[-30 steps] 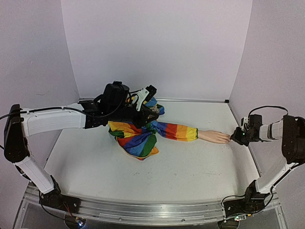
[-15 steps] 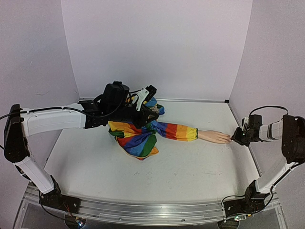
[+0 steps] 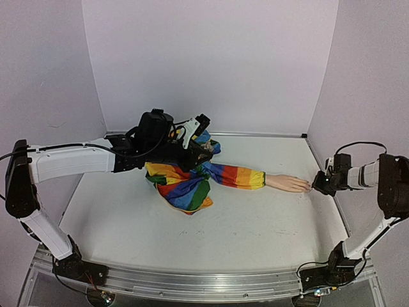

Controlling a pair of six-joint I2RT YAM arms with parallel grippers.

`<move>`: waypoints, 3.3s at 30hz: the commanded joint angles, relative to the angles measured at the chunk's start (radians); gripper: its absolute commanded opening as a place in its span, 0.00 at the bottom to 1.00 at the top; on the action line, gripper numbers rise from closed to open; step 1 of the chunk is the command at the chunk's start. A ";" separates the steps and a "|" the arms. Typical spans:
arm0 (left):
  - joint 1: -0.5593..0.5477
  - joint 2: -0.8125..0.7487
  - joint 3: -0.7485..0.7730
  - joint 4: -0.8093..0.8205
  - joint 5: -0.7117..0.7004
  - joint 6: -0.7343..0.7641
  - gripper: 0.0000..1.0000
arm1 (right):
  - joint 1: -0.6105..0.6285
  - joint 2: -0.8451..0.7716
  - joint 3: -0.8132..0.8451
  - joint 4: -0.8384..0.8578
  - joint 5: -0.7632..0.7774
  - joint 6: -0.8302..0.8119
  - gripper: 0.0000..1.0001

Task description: Paint the nails

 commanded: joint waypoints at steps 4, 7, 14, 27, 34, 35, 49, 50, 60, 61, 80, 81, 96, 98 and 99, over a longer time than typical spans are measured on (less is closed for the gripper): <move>0.006 -0.027 0.046 0.054 -0.007 0.010 0.00 | 0.011 -0.078 0.015 -0.036 -0.039 0.003 0.00; 0.007 -0.030 0.046 0.054 0.000 0.005 0.00 | 0.017 -0.079 0.011 -0.036 -0.068 -0.003 0.00; 0.006 -0.040 0.042 0.054 0.003 0.001 0.00 | 0.018 -0.040 0.018 -0.023 -0.089 -0.006 0.00; 0.006 -0.038 0.041 0.054 -0.005 0.005 0.00 | 0.017 -0.017 0.030 -0.032 -0.063 0.001 0.00; 0.005 -0.037 0.040 0.054 -0.007 0.008 0.00 | 0.017 -0.010 0.035 -0.023 -0.039 -0.002 0.00; 0.005 -0.037 0.039 0.053 -0.008 0.008 0.00 | 0.017 -0.012 0.034 -0.021 -0.033 -0.002 0.00; 0.006 -0.039 0.035 0.053 -0.011 0.013 0.00 | 0.018 0.005 0.043 -0.007 0.015 -0.002 0.00; 0.005 -0.039 0.036 0.053 -0.010 0.014 0.00 | 0.017 0.005 0.043 -0.007 0.019 -0.002 0.00; 0.006 -0.080 0.008 0.054 -0.020 0.016 0.00 | 0.019 -0.025 0.049 -0.025 0.061 0.018 0.00; 0.005 -0.089 0.001 0.054 -0.020 0.016 0.00 | 0.017 -0.040 0.053 -0.037 0.062 0.022 0.00; 0.003 -0.275 -0.152 0.043 0.239 0.135 0.00 | 0.256 -0.591 0.057 0.040 -0.632 0.152 0.00; 0.003 -0.276 -0.152 0.039 0.258 0.139 0.00 | 0.283 -0.603 0.068 0.040 -0.637 0.161 0.00; -0.011 -0.325 -0.226 -0.017 0.264 0.252 0.00 | 0.703 -0.569 0.262 0.013 -0.542 0.201 0.00; -0.013 -0.319 -0.235 -0.018 0.250 0.253 0.00 | 0.766 -0.529 0.310 -0.013 -0.484 0.189 0.00; -0.013 -0.320 -0.238 -0.017 0.248 0.256 0.00 | 0.797 -0.505 0.334 -0.026 -0.463 0.182 0.00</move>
